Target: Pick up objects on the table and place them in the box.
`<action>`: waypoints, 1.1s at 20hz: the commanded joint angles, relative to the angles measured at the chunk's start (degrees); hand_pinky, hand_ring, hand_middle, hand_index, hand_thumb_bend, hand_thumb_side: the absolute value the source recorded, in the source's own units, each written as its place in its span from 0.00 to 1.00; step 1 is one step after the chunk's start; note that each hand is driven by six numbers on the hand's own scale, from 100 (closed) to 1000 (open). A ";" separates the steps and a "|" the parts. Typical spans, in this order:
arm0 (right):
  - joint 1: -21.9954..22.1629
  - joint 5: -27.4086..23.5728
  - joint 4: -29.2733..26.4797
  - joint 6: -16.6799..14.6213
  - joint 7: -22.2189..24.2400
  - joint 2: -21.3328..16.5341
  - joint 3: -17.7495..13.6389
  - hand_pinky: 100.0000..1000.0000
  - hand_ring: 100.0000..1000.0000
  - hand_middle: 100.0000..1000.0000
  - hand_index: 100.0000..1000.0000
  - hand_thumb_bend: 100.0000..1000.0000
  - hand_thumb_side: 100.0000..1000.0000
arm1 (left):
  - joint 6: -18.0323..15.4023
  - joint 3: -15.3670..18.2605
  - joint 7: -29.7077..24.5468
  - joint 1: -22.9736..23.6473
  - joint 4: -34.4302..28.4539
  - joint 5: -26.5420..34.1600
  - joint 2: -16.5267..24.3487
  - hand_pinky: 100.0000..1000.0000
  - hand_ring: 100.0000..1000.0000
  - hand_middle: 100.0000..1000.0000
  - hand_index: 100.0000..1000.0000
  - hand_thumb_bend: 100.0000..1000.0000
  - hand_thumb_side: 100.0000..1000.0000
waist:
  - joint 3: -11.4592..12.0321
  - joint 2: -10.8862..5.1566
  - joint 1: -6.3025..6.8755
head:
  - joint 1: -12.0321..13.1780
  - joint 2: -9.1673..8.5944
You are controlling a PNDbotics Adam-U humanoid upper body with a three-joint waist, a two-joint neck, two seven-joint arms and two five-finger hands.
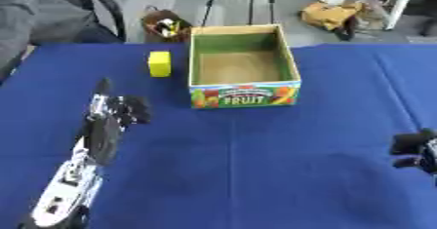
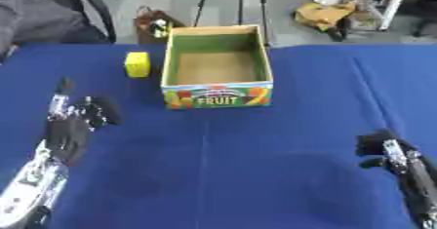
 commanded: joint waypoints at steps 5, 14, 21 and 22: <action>-0.44 -0.16 -0.46 -0.11 0.05 -0.41 -0.42 0.52 0.62 0.55 0.67 0.00 1.00 | -0.06 0.00 -0.21 -0.53 -1.08 -0.29 1.26 0.58 0.57 0.52 0.60 0.51 1.00 | -0.02 -0.91 0.09 | -0.16 -0.25; -0.41 -0.15 -0.40 -0.12 0.11 -0.47 -0.39 0.52 0.62 0.55 0.67 0.00 1.00 | -0.16 0.41 -0.14 -1.51 -1.45 -2.63 3.31 0.58 0.59 0.53 0.60 0.46 0.95 | -0.08 -1.04 0.19 | -0.16 -0.11; -0.34 -0.09 -0.30 -0.14 0.36 -0.61 -0.14 0.52 0.62 0.55 0.67 0.00 1.00 | -1.11 2.22 1.12 -7.71 0.70 -17.42 11.86 0.62 0.64 0.59 0.71 0.40 0.74 | -0.34 -1.25 0.33 | -0.08 0.13; -0.36 -0.09 -0.30 -0.15 0.41 -0.62 -0.10 0.52 0.62 0.55 0.67 0.00 1.00 | -1.31 2.24 1.19 -8.57 1.52 -19.89 12.73 0.65 0.68 0.64 0.75 0.39 0.66 | -0.41 -1.25 0.33 | -0.08 0.13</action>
